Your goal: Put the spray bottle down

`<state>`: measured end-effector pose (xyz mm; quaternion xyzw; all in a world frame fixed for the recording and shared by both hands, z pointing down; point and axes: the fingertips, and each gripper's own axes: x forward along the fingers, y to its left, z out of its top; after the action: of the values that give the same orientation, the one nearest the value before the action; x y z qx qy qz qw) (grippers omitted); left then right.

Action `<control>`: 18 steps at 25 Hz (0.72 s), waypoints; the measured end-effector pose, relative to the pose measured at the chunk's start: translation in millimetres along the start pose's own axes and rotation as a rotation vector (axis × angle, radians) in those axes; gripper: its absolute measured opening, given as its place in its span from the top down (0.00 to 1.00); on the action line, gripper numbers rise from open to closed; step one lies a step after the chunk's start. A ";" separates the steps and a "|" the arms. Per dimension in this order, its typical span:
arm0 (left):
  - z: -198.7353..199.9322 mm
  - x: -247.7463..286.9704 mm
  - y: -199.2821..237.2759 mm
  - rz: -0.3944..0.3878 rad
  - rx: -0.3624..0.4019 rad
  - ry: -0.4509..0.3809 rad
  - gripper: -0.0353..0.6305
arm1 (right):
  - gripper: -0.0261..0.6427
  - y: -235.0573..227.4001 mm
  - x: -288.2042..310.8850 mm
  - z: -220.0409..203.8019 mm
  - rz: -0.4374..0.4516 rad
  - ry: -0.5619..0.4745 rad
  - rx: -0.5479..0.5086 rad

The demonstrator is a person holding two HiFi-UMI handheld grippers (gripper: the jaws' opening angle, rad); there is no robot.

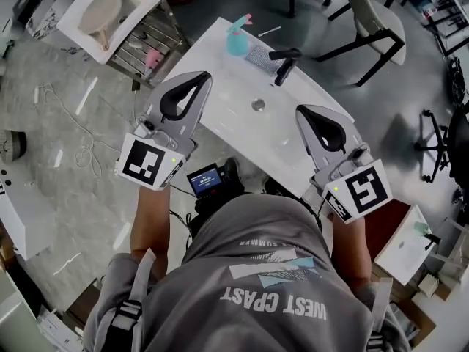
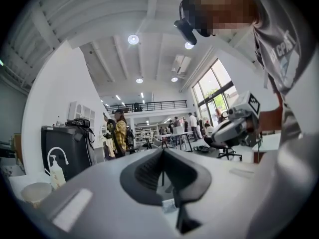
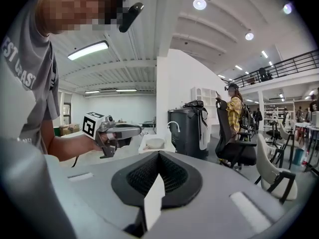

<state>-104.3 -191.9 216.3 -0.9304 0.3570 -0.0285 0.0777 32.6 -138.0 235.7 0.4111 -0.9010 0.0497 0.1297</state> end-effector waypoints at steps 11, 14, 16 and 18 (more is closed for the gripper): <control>10.6 1.5 -8.7 -0.045 -0.013 -0.010 0.94 | 0.96 -3.5 -4.2 13.6 -0.023 -0.011 -0.001; 8.8 2.2 -10.2 -0.050 -0.019 -0.010 0.94 | 0.96 -3.9 -3.8 12.8 -0.024 -0.008 0.001; 6.8 1.1 -9.6 -0.051 -0.020 -0.010 0.94 | 0.96 -2.6 -2.4 11.8 -0.022 -0.005 0.001; 4.4 -0.2 -7.5 -0.049 -0.022 -0.010 0.94 | 0.96 -1.3 0.4 10.8 -0.020 -0.002 0.001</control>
<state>-99.0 -185.7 213.2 -0.9398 0.3340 -0.0216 0.0686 31.2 -141.2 225.4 0.4201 -0.8969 0.0486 0.1291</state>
